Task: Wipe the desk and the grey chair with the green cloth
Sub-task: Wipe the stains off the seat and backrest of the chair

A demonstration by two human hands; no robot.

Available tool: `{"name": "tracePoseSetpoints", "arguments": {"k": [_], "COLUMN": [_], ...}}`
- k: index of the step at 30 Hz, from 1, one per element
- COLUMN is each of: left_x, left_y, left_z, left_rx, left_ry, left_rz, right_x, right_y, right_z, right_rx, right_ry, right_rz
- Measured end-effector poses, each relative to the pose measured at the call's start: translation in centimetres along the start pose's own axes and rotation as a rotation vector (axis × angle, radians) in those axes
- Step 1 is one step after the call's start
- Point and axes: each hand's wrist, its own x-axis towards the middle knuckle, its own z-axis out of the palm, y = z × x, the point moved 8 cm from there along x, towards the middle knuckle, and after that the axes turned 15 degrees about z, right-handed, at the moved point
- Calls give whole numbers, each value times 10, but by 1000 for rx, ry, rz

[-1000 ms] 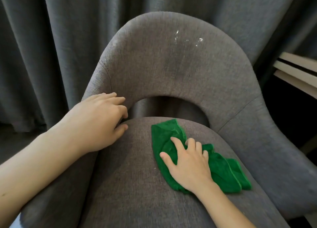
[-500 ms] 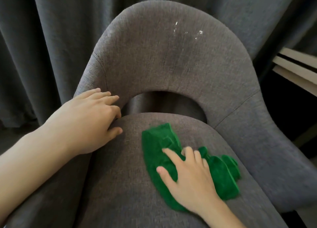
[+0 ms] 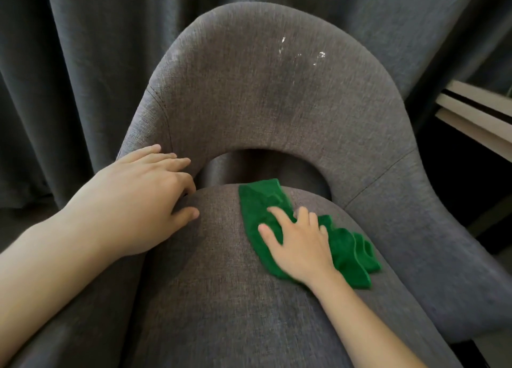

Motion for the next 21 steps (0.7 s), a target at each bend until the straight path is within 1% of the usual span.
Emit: {"name": "tracePoseSetpoints", "arguments": {"k": [4,6,8,10,13,16,18,19,21], "left_x": [-1,0,1,1,0,0,1,2,1], "left_y": [-2,-3,-2,-3,-4,-6,-6,-6,-7], "left_z": [2,1,3,4,9,8,5,4,3], "left_rx": [-29,-24,34,67,58,47,97,129,188], "left_ry": [40,52,2,-15,-31,24,45,55,76], "left_rz": [9,7,29,35,29,20,16,11,-3], "right_x": [-73,-75,-52,-11,57,86,73,59,17], "right_y": [10,14,13,16,36,41,33,26,9], "right_z": [-8,-7,-6,-6,-4,4,3,1,-2], "right_rx": [31,47,43,6,-12,-19,-7,4,26], "right_ry": [74,42,-12,4,10,-18,-28,-37,-35], "right_rz": [-193,-246,-264,-234,-48,97,99,61,-80]}}
